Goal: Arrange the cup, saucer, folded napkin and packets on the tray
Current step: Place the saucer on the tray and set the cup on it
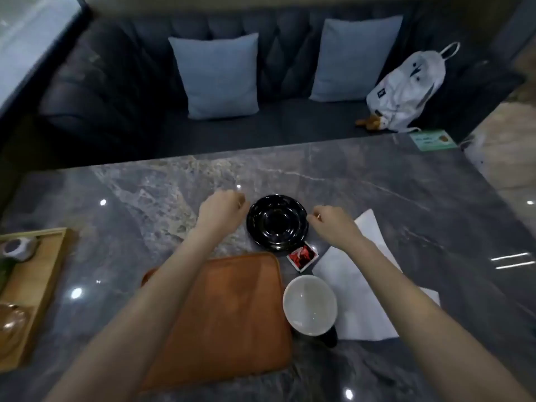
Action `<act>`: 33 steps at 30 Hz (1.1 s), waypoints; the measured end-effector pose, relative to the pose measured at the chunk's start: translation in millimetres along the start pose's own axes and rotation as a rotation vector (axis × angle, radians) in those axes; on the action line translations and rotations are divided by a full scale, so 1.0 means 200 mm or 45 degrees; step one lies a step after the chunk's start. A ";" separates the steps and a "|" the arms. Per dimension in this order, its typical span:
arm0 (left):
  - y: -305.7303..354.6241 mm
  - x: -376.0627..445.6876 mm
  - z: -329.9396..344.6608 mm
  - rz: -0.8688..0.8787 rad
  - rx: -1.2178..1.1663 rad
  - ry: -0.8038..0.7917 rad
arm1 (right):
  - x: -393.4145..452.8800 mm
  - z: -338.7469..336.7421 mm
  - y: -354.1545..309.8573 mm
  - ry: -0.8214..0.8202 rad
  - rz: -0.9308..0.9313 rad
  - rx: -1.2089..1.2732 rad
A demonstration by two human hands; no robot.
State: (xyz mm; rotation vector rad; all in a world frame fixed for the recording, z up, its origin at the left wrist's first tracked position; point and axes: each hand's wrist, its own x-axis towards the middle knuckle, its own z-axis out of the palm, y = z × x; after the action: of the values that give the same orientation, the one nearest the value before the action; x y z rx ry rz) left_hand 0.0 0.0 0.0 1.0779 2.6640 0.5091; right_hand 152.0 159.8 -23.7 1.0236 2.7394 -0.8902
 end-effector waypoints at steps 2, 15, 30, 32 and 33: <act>-0.02 0.01 0.07 0.013 -0.011 0.031 | 0.01 0.05 0.05 0.049 0.041 0.043; -0.12 0.03 0.51 -0.132 -0.285 -0.010 | 0.12 0.36 0.17 0.177 0.241 0.441; -0.14 0.14 0.56 -0.626 -0.650 -0.127 | 0.23 0.39 0.18 0.021 0.439 0.624; -0.13 0.14 0.55 -0.641 -0.653 -0.118 | 0.23 0.38 0.19 0.006 0.438 0.630; -0.13 0.14 0.54 -0.635 -0.662 -0.104 | 0.23 0.37 0.19 0.005 0.437 0.644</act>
State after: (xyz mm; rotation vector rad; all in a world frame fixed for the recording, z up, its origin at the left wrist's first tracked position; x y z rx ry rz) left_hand -0.8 27.9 -110.8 0.2701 2.3890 0.9424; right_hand 131.4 167.5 -116.4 1.5085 2.2711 -1.5432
